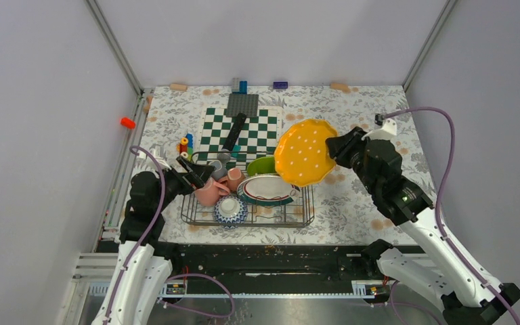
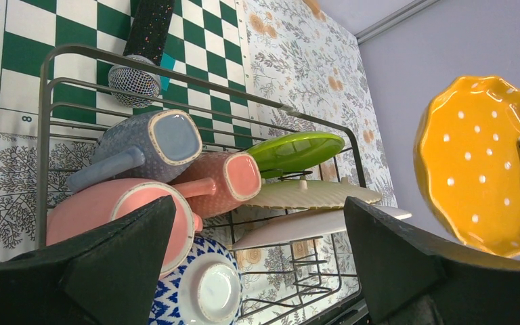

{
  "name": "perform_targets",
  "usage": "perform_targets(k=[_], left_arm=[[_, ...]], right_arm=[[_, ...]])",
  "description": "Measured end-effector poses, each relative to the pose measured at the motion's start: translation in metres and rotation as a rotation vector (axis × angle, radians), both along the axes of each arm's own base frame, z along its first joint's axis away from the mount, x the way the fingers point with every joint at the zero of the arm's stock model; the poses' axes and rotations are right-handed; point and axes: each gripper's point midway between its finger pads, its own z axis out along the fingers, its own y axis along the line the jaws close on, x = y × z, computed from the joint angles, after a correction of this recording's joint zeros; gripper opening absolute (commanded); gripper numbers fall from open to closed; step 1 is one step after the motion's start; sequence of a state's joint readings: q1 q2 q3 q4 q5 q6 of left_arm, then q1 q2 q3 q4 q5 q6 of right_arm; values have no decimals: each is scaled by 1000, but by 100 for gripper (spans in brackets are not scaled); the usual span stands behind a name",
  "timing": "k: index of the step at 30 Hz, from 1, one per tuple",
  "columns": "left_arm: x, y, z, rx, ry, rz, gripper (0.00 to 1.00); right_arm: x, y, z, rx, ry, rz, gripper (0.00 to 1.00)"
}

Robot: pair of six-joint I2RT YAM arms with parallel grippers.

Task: Unload the mixed dishes from the dish rack
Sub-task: Pick up the plate from the dish rack, then place the plate at the center of the board.

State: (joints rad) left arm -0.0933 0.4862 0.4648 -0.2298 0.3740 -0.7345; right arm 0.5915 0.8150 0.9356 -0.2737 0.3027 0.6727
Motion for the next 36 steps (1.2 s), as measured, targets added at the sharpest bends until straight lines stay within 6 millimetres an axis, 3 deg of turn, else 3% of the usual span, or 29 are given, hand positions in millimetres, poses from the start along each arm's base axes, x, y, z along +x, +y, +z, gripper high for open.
perform_targets(k=[10,14,17,20,23,27,36], left_arm=[[-1,0,2,-1,-10,0,99],[-1,0,3,-1,-13,1,99],[-2,0,3,-1,-14,2,99],[-2,1,5,-1,-23,5,99],[-3,1,7,-2,-34,5,99],[-4,2,10,-3,-48,7,99],[-5,1,13,-8,-57,2,99]], right_arm=[[29,-78,3,16,-12,-342,0],[38,-104,-5,14,1,-448,0],[44,-126,-29,34,32,-540,0],[44,-147,-66,42,89,-623,0],[34,-168,-111,32,171,-701,0],[19,-184,-153,18,247,-763,0],[13,-193,-200,98,240,-821,0]])
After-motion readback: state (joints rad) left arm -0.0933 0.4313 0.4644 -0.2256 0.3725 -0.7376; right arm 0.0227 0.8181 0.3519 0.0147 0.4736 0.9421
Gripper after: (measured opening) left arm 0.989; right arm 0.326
